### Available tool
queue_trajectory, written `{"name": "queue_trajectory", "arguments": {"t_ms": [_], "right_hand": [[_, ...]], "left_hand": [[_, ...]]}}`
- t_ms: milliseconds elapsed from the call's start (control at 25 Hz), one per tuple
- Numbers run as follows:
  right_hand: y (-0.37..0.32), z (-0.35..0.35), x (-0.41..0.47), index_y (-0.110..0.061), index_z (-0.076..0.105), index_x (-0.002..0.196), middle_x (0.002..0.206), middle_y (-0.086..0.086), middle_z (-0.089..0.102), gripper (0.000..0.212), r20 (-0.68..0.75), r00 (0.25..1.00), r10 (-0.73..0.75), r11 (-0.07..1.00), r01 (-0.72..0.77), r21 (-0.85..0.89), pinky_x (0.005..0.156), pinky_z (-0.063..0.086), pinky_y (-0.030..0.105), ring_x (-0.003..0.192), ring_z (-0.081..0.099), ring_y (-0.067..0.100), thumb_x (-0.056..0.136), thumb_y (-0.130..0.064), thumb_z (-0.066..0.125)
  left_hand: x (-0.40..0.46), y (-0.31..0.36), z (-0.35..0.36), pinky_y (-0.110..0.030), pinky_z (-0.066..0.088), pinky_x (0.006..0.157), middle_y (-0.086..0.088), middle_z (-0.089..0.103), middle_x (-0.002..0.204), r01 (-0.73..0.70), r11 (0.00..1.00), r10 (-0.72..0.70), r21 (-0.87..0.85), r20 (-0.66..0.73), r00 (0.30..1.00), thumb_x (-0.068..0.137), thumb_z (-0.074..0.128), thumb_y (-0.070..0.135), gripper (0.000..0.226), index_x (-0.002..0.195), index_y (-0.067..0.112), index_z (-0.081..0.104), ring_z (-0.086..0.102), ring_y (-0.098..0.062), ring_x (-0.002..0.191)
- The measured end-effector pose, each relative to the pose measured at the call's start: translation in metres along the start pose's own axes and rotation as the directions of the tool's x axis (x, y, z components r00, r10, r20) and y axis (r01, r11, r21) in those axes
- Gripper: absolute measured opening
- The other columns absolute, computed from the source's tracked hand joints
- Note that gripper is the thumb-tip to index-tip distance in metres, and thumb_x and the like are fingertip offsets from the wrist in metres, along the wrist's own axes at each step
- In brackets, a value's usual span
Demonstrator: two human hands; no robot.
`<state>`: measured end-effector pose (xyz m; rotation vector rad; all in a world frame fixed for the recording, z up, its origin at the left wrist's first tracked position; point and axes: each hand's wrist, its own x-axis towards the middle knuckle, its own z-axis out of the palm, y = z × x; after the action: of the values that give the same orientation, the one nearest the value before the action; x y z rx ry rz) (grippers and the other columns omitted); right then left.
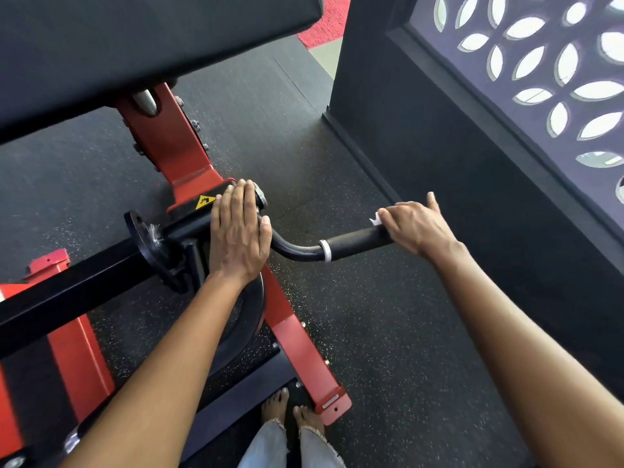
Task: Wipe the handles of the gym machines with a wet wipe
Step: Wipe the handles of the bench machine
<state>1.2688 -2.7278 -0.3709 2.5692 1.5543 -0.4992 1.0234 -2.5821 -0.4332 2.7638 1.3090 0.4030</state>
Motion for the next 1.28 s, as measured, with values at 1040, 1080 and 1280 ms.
{"name": "queue_trajectory", "arguments": {"t_ms": [1040, 1080, 1280], "right_hand": [[-0.144, 0.078, -0.070, -0.006, 0.060, 0.105, 0.103, 0.002, 0.048, 0.014, -0.304, 0.636, 0.710, 0.356, 0.049, 0.933, 0.070, 0.049, 0.010, 0.081, 0.056, -0.002, 0.092, -0.008, 0.059], [-0.148, 0.076, -0.068, -0.006, 0.060, 0.104, 0.103, 0.002, 0.049, 0.013, -0.265, 0.615, 0.742, 0.299, 0.050, 0.953, 0.069, 0.048, 0.008, 0.082, 0.055, -0.007, 0.091, -0.007, 0.059], [-0.124, 0.071, -0.057, -0.007, 0.060, 0.100, 0.103, 0.006, 0.053, 0.011, -0.192, 0.524, 0.830, 0.212, 0.022, 0.977, 0.067, 0.042, 0.003, 0.078, 0.055, 0.000, 0.089, -0.006, 0.060]], "left_hand": [[0.000, -0.002, 0.005, -0.045, 0.017, 0.115, -0.020, 0.035, 0.148, -0.016, 1.000, 0.016, -0.018, -0.023, 1.000, 0.096, 0.024, 0.033, 0.061, 0.146, 0.000, 0.028, 0.032, -0.036, 0.137], [0.000, -0.002, 0.004, -0.045, 0.017, 0.115, -0.020, 0.035, 0.148, -0.013, 1.000, 0.013, -0.020, -0.026, 1.000, 0.096, 0.023, 0.033, 0.061, 0.147, 0.000, 0.027, 0.032, -0.036, 0.137], [-0.001, -0.001, 0.004, -0.045, 0.015, 0.116, -0.020, 0.033, 0.149, -0.018, 1.000, 0.018, -0.007, -0.024, 1.000, 0.095, 0.024, 0.033, 0.061, 0.147, 0.001, 0.025, 0.030, -0.036, 0.137]]}}
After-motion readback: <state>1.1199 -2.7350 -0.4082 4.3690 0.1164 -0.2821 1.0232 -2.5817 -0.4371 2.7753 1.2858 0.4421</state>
